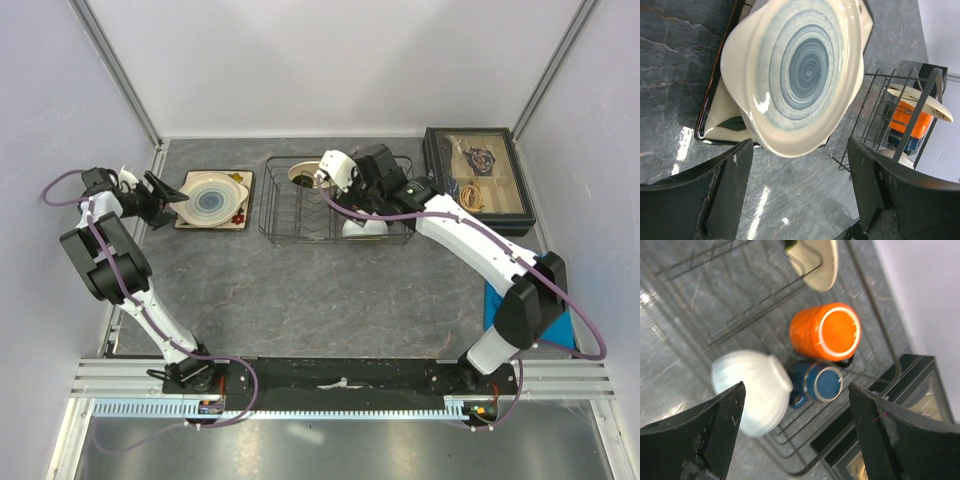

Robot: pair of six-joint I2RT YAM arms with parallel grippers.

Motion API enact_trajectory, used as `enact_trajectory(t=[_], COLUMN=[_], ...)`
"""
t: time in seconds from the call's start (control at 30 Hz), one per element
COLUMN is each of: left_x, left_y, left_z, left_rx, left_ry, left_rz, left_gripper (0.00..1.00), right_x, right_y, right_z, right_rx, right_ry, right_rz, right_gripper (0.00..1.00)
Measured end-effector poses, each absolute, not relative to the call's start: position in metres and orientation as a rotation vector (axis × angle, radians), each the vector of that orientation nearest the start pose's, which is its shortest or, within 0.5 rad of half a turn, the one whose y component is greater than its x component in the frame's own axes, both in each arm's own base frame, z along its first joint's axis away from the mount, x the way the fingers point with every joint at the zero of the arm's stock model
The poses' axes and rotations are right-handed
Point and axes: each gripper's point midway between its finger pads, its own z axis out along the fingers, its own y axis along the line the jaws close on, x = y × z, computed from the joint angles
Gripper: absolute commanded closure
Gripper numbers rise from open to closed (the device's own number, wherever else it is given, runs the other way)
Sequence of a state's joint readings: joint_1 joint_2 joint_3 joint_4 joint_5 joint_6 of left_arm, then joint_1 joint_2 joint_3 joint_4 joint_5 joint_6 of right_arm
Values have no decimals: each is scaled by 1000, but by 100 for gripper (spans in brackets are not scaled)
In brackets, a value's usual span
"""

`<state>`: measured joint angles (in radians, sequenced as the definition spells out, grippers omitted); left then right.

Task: Unload the mixed dishes from the dish rack
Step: Place the plate at the center of the board, then pick up the plate from the dish rack.

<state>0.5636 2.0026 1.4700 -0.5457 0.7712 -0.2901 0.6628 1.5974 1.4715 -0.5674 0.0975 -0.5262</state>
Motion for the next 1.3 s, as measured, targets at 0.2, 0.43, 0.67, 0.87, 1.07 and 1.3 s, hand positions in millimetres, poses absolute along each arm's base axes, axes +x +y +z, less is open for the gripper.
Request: enact_trajectory(t=[0.2,0.43,0.67,0.87,1.07,1.3], left_x=[418,407,398,394,393,392], left_y=[122,124,122,119,118,119], left_z=[108,128,144,142,141,139], left_rx=[-714,-590,-478,-413,-344,-278], left_ry=[2280,2254,2221,2221,2217,2222], left_rz=[-868,-821,-805,-807,-797,-769], left_gripper=[15,7,3,1,1,1], right_x=[408,444,476,498,513,526], right_y=[262,280,296,307,316,325], right_z=[223,210,198,190,171,149], right_rx=[-1212,-1183,-1154,-1132,-1139,-1177], right_ry=[1860,1827,1798,1770,1756,1755], right_rz=[-89,-139,-189,-214,-238,-257], right_gripper=[5,2,2,2,17,34])
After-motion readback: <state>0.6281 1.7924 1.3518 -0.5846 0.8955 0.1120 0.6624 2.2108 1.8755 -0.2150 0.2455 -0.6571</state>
